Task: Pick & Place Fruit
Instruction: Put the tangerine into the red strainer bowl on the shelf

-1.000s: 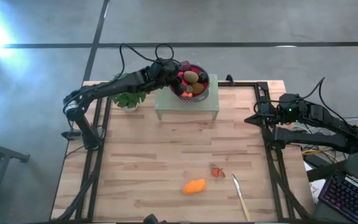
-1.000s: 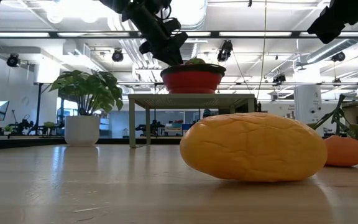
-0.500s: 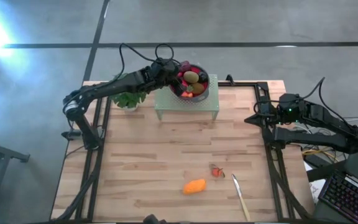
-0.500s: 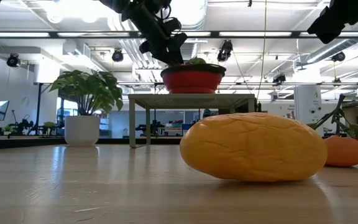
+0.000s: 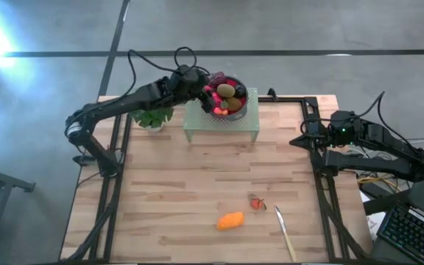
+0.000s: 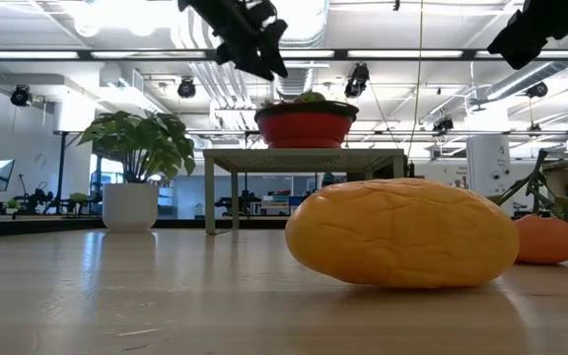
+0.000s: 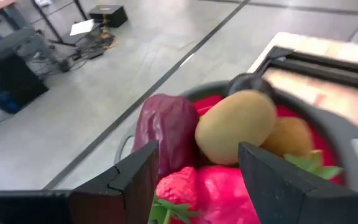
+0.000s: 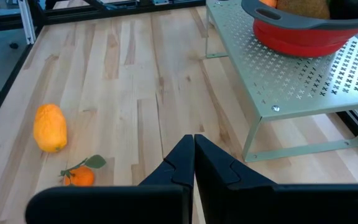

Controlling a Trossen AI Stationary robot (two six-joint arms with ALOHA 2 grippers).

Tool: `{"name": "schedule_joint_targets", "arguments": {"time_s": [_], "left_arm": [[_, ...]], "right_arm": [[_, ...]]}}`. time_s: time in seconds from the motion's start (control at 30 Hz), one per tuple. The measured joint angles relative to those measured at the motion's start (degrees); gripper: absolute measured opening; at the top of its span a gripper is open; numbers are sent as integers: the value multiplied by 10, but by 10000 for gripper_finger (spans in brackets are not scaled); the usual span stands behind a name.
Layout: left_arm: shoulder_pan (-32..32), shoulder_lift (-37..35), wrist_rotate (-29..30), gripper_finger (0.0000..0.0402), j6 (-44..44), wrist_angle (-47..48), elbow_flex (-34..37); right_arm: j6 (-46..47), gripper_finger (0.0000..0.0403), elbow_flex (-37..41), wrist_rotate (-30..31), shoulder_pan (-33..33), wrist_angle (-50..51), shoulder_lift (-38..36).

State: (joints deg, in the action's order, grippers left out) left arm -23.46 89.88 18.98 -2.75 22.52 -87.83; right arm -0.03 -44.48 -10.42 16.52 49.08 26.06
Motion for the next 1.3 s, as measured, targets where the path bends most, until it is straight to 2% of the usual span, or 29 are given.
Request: {"name": "schedule_joint_targets", "arguments": {"time_s": [0.2,0.57,0.7,0.8,1.0,1.1,1.3], "left_arm": [[22,-29,-55,225,5,49,0],[139,-40,-60,225,45,210,0],[179,-42,-59,223,74,219,5],[209,-53,-58,223,73,161,42],[239,-106,-59,222,59,-2,167],[240,-143,-59,222,56,-101,241],[239,-213,-58,222,28,-307,386]], "right_arm": [[0,8,0,0,0,0,0],[0,8,0,0,0,0,0],[0,8,0,0,0,0,0],[0,8,0,0,0,0,0],[-18,8,0,0,0,-5,0],[-38,8,1,0,0,-53,2],[40,8,5,-1,0,-186,28]]}}
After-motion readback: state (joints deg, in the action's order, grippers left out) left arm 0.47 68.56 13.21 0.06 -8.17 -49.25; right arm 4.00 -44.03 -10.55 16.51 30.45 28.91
